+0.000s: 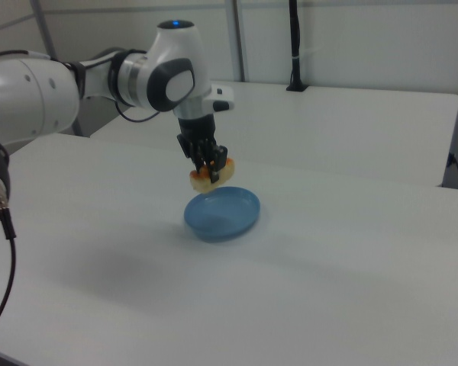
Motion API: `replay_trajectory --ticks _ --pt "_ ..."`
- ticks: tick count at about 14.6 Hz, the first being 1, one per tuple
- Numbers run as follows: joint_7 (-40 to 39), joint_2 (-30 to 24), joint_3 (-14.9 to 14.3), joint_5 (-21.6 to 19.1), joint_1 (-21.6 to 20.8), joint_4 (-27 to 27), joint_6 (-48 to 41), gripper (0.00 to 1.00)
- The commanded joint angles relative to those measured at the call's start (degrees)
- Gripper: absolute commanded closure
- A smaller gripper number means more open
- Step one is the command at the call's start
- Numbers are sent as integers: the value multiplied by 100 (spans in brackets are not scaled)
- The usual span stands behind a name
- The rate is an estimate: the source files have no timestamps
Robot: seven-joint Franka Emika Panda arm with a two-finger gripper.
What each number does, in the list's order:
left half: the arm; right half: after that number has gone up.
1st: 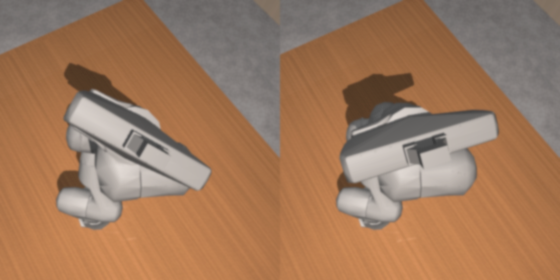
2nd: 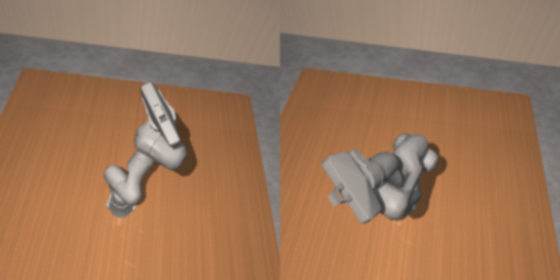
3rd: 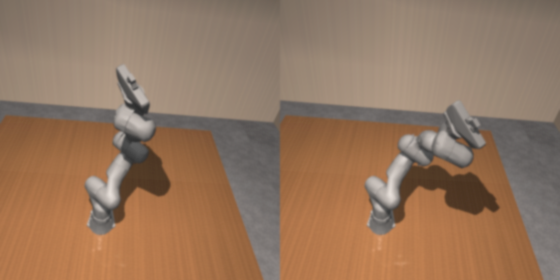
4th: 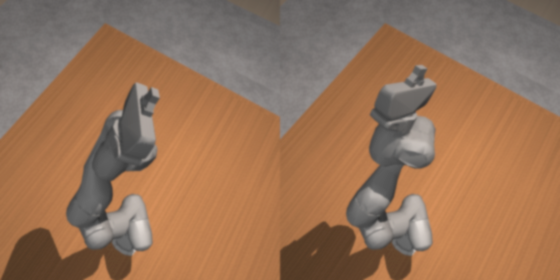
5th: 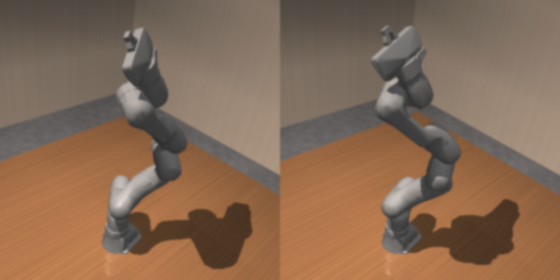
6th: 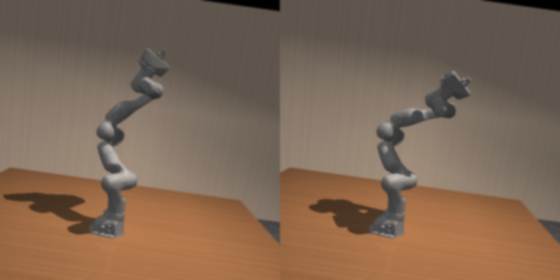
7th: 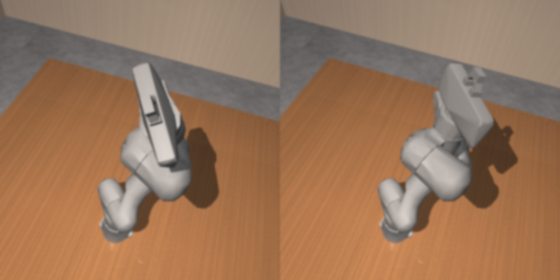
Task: Put the bread on a plate
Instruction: 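Lift the held bread roll and carry it over the blue plate, then lower the bread roll onto the plate and open the gripper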
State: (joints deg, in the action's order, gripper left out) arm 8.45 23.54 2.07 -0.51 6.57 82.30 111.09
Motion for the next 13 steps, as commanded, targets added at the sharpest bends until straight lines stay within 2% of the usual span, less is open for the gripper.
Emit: replay_trajectory --ticks 1,3,7,10,11,12,13 --pt "227 449 -31 148 -156 -311 -62 55" --pt "419 633 -40 209 -217 -319 149 55" --pt "912 1020 -31 630 -411 -319 633 55" --pt "1036 1213 -31 754 -446 -319 861 50" --pt "1053 1249 -40 763 -455 -319 888 44" --pt "1114 1258 -31 781 -455 -311 888 27" --pt "1202 1258 -31 859 -472 -311 879 7"
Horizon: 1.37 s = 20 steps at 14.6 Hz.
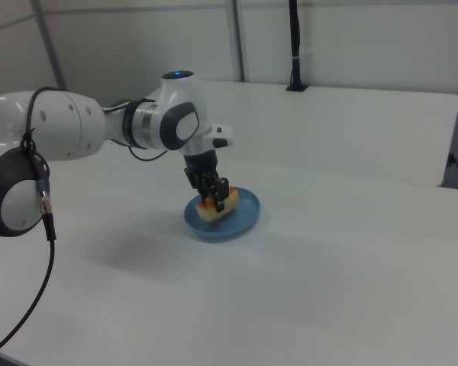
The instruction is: Put the bread on a plate
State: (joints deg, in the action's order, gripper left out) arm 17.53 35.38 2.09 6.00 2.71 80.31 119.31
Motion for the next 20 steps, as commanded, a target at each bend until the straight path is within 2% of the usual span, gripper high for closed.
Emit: replay_trajectory --ticks 1,5,7,11,16,20 --pt "356 74 -42 243 -87 -112 57 0" --pt "357 -57 -42 261 -78 -112 -13 0" --pt "339 -399 -42 244 -25 -103 -266 0" --pt "32 -1120 -33 209 28 -103 -1311 0" --pt "-565 -2481 -33 138 45 -77 -3139 0" --pt "-995 -3167 -121 -291 141 107 -3432 0"
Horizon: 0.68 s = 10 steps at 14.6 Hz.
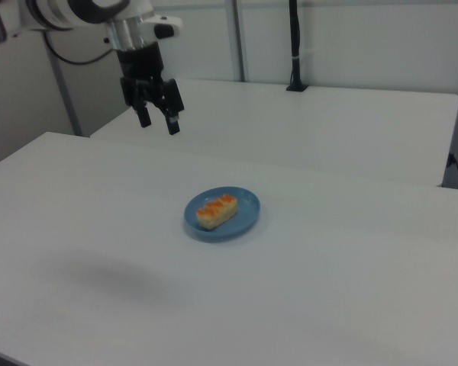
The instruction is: Put the bread on a plate
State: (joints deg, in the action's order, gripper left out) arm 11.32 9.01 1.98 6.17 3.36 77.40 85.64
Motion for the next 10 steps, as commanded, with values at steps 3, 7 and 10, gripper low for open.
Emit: replay_trajectory --ticks 3,7,10 --pt "-858 -874 -119 -354 147 837 22 0" --pt "-1386 -884 -189 -354 287 1119 803 0" --pt "-1466 -875 -189 -354 376 1242 1147 0"
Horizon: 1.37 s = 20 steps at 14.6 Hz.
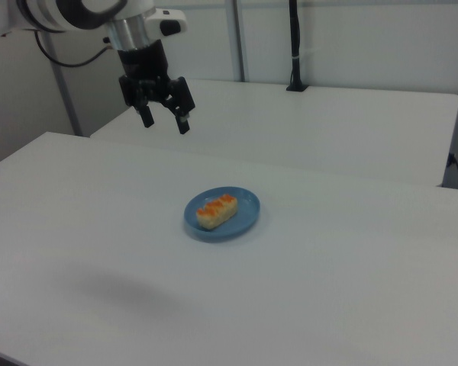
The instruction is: Put the bread on a plate
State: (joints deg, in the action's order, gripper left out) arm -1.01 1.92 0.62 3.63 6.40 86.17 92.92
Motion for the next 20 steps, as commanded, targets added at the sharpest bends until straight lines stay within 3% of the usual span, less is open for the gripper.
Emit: replay_trajectory --ticks 1,4,7,20 --pt "-233 -165 -53 -99 72 418 463 0" --pt "-128 -165 -71 -99 2 497 455 0" --pt "4 -156 -772 -169 -682 489 446 0" --pt "-681 -121 -791 -178 -570 480 376 0"
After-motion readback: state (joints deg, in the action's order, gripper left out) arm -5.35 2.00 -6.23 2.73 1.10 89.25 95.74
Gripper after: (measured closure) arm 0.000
